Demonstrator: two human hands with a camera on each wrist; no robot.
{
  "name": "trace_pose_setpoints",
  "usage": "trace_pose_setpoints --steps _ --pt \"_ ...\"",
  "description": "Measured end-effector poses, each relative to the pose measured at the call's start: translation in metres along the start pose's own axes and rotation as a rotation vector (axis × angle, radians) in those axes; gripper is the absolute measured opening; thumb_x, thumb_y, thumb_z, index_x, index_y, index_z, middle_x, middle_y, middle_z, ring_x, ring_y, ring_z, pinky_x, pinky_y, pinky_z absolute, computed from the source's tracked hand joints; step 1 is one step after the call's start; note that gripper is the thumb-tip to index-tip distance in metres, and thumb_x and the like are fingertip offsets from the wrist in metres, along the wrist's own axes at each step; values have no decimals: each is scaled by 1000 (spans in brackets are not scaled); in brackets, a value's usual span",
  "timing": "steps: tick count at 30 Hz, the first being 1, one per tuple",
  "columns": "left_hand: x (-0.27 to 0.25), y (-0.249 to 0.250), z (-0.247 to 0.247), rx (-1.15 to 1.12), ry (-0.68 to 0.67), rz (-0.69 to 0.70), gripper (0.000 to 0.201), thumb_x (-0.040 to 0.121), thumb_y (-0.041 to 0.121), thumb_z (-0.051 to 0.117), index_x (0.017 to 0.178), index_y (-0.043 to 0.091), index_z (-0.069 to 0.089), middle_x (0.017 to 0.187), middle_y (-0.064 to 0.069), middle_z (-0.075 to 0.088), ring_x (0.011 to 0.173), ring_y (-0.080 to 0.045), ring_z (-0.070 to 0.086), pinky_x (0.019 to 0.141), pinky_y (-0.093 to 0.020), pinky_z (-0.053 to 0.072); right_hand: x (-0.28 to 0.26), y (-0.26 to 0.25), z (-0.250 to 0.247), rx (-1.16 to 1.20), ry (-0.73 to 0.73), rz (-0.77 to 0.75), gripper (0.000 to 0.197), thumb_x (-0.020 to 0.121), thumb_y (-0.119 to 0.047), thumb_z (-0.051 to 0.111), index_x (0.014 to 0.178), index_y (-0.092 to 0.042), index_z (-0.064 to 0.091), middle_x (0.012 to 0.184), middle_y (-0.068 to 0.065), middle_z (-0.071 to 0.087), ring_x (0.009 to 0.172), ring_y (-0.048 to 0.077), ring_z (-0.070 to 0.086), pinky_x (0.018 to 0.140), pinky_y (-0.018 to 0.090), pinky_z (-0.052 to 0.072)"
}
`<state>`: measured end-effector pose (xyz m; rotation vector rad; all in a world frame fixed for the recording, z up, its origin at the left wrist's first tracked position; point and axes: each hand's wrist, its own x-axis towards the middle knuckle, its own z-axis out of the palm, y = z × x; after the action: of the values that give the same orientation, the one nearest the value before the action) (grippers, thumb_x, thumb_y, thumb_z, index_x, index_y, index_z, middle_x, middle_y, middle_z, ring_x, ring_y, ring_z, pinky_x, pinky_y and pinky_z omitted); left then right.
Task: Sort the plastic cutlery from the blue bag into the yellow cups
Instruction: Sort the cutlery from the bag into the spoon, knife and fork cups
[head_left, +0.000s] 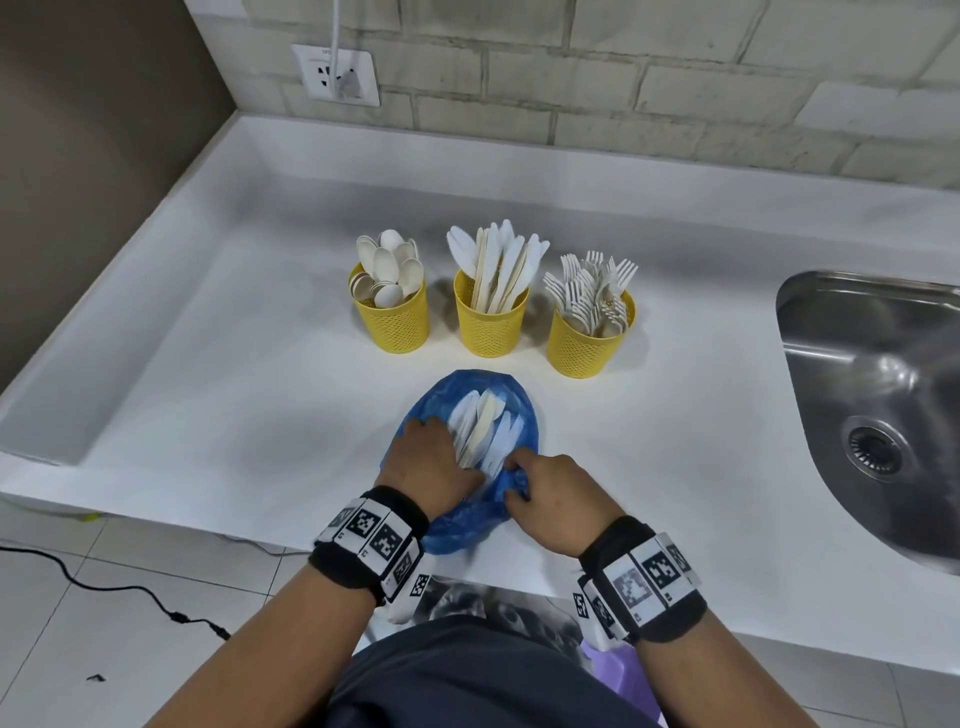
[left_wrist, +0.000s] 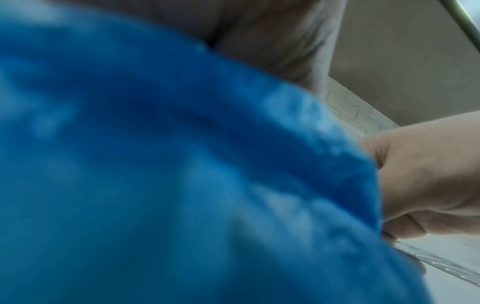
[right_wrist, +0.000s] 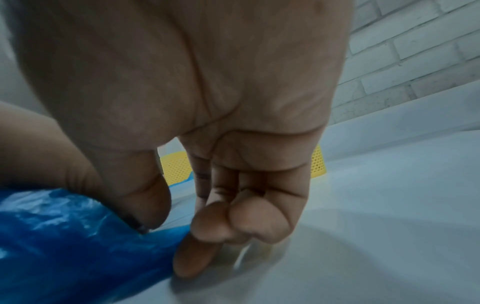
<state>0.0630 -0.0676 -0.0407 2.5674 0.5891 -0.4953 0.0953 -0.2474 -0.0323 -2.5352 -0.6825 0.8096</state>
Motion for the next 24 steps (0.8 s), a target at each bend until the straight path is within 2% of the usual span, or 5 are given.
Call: trace_pose_setpoints --steps 4,9,15,19,24 --pt "1 3 2 -17 0 4 72 84 41 70 140 7 40 131 -14 53 115 -32 59 91 -35 47 0 -2 4 -30 31 -31 35 99 -27 51 130 -13 58 122 12 61 108 31 60 87 33 48" --pt "2 6 -1 -79 21 0 67 84 35 69 137 9 39 124 -11 63 111 -35 64 89 -38 50 -4 -10 7 -289 70 -109 24 99 -27 49 109 -9 62 128 6 45 108 30 41 89 43 47" --pt "4 8 -11 -97 35 -10 61 85 33 67 133 11 37 119 -13 65 108 -39 64 87 -40 51 -3 -11 5 -360 21 -146 31 100 -24 51 128 -11 58 137 4 45 113 31 48 87 43 48" --pt "5 9 -13 -162 4 -2 46 87 28 64 120 13 36 109 -9 61 102 -38 64 79 -36 45 -1 -8 6 -348 10 -141 43 98 -23 53 140 -15 48 138 5 43 112 32 51 85 44 46" --pt "8 5 -9 -244 -38 -15 46 85 29 68 113 14 35 105 -6 60 98 -33 63 82 -37 50 4 -6 6 -346 -13 -132 58 98 -23 53 152 -18 35 140 6 39 114 33 48 83 43 43"
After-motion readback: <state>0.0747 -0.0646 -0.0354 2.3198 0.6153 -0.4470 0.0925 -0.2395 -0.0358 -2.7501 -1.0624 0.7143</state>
